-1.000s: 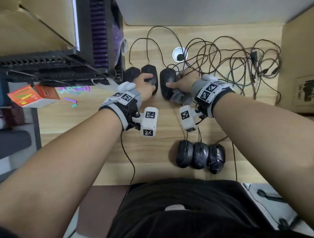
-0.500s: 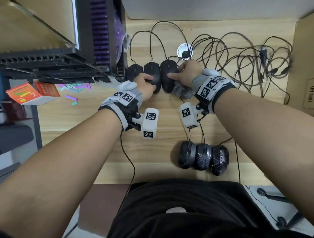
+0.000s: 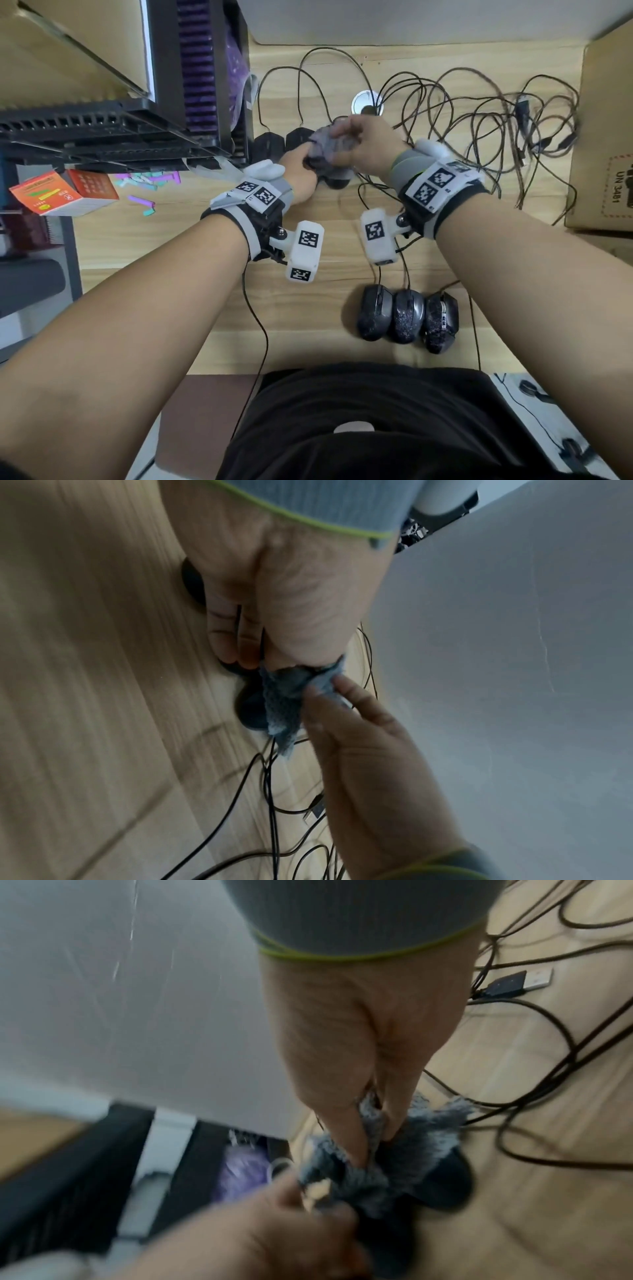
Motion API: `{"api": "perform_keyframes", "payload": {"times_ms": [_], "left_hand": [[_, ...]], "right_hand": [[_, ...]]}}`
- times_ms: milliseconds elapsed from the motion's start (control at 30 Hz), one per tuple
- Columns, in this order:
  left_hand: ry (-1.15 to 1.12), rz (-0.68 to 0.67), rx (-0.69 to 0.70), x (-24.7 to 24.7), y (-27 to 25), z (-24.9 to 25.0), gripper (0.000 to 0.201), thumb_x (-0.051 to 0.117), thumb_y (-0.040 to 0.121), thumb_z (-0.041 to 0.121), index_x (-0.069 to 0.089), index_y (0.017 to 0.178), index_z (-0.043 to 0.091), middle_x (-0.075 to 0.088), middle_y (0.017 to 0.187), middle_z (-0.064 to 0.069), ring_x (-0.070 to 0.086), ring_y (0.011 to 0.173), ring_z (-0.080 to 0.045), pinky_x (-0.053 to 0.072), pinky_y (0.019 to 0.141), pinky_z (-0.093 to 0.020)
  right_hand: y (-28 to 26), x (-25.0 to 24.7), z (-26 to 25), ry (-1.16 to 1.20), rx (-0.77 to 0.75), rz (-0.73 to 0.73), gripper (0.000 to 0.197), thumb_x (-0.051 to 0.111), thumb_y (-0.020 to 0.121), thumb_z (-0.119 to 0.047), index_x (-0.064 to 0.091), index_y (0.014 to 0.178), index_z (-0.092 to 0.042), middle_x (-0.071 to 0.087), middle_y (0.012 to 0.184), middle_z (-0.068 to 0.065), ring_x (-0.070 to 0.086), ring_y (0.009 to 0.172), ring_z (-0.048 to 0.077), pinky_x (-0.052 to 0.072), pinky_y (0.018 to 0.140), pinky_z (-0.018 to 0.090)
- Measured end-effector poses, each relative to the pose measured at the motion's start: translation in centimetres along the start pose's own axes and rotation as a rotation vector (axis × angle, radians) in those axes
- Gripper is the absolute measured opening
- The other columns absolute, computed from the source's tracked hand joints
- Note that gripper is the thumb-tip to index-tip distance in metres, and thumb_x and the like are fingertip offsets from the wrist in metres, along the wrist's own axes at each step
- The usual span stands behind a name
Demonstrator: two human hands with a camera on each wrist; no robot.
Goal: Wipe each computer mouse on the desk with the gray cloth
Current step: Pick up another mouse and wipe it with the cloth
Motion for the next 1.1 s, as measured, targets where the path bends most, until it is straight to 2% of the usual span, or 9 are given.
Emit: {"api": "perform_keyframes", "payload": {"times_ms": [133, 200, 333, 533, 667, 833, 933, 1000, 1100], "left_hand": [[-0.063, 0.097, -0.084, 0.0, 0.5, -0.1, 0.055, 0.056, 0.091, 0.004, 0.043, 0.143, 0.019, 0.060, 0.103, -0.006, 0.063, 0.101, -0.028, 0.046, 0.076, -0.031], [-0.116, 0.137, -0.113, 0.1, 0.3, -0.3, 0.063, 0.060, 0.089, 0.004, 0.036, 0.145, 0.021, 0.060, 0.094, -0.007, 0.063, 0.088, -0.026, 0.051, 0.070, -0.032], [-0.148, 0.131, -0.044, 0.3, 0.0, -0.2, 0.072, 0.060, 0.086, 0.000, 0.035, 0.148, 0.027, 0.059, 0.084, -0.003, 0.061, 0.079, -0.023, 0.059, 0.081, -0.045], [-0.131, 0.101, -0.033, 0.8, -0.3, -0.4, 0.056, 0.062, 0.091, 0.005, 0.047, 0.143, 0.017, 0.066, 0.123, -0.015, 0.063, 0.111, -0.030, 0.048, 0.088, -0.029], [-0.126, 0.088, -0.037, 1.0, -0.5, -0.9, 0.055, 0.064, 0.090, 0.004, 0.048, 0.141, 0.016, 0.063, 0.109, -0.009, 0.062, 0.096, -0.025, 0.048, 0.081, -0.030], [-0.146, 0.066, 0.014, 1.7, -1.5, -1.6, 0.034, 0.070, 0.090, 0.014, 0.050, 0.118, 0.020, 0.061, 0.088, -0.004, 0.057, 0.070, -0.020, 0.049, 0.063, -0.030], [-0.017, -0.130, 0.094, 3.5, -2.0, -1.5, 0.050, 0.065, 0.091, 0.006, 0.056, 0.135, 0.027, 0.060, 0.081, 0.002, 0.055, 0.064, -0.015, 0.046, 0.060, -0.028], [0.050, -0.210, 0.108, 4.4, -2.3, -1.4, 0.064, 0.065, 0.093, 0.008, 0.045, 0.150, 0.029, 0.058, 0.078, 0.002, 0.054, 0.065, -0.018, 0.044, 0.062, -0.027], [0.114, -0.220, 0.121, 5.0, -2.6, -1.3, 0.066, 0.064, 0.095, 0.011, 0.037, 0.155, 0.024, 0.063, 0.103, -0.010, 0.057, 0.081, -0.028, 0.039, 0.064, -0.022]], "right_hand": [[-0.2, 1.4, 1.3, -0.480, -0.092, 0.035, 0.042, 0.079, 0.074, -0.024, 0.063, 0.112, -0.025, 0.042, 0.112, 0.000, 0.047, 0.095, 0.015, 0.037, 0.077, 0.021], [-0.2, 2.0, 1.7, -0.538, -0.123, 0.027, 0.043, 0.080, 0.072, -0.024, 0.062, 0.111, -0.027, 0.038, 0.113, 0.002, 0.044, 0.094, 0.015, 0.038, 0.080, 0.024], [0.0, 2.4, 1.8, -0.621, -0.126, 0.019, 0.047, 0.079, 0.070, -0.028, 0.059, 0.113, -0.030, 0.038, 0.118, 0.005, 0.050, 0.094, 0.022, 0.049, 0.081, 0.033], [0.0, 2.9, 1.5, -0.649, -0.137, 0.042, 0.039, 0.071, 0.081, -0.028, 0.064, 0.119, -0.032, 0.039, 0.124, 0.007, 0.052, 0.100, 0.023, 0.045, 0.084, 0.029], [0.3, 2.7, 1.3, -0.533, -0.116, 0.073, 0.028, 0.064, 0.083, -0.010, 0.070, 0.108, -0.023, 0.043, 0.123, 0.007, 0.052, 0.103, 0.021, 0.046, 0.091, 0.030], [0.3, -2.3, 1.2, -0.012, -0.007, 0.423, 0.014, 0.066, 0.084, -0.021, 0.060, 0.097, -0.022, 0.061, 0.098, -0.003, 0.059, 0.091, 0.014, 0.053, 0.086, 0.032], [0.1, -4.3, 1.2, -0.008, -0.027, 0.451, 0.022, 0.065, 0.082, -0.028, 0.062, 0.103, -0.021, 0.066, 0.098, -0.003, 0.063, 0.089, 0.015, 0.054, 0.083, 0.032], [0.0, -4.0, 1.2, -0.092, -0.056, 0.354, 0.028, 0.067, 0.082, -0.026, 0.063, 0.110, -0.021, 0.063, 0.101, -0.003, 0.062, 0.084, 0.013, 0.055, 0.078, 0.027], [0.2, -2.2, 1.1, -0.286, -0.093, 0.224, 0.032, 0.068, 0.084, -0.025, 0.065, 0.116, -0.026, 0.055, 0.104, -0.003, 0.056, 0.087, 0.013, 0.050, 0.079, 0.028]]}}
Point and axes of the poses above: each hand's wrist, its own y-axis towards the middle knuckle, its own x-axis out of the palm, z = x × y, the point moved 3 cm from there along y, towards the middle knuckle
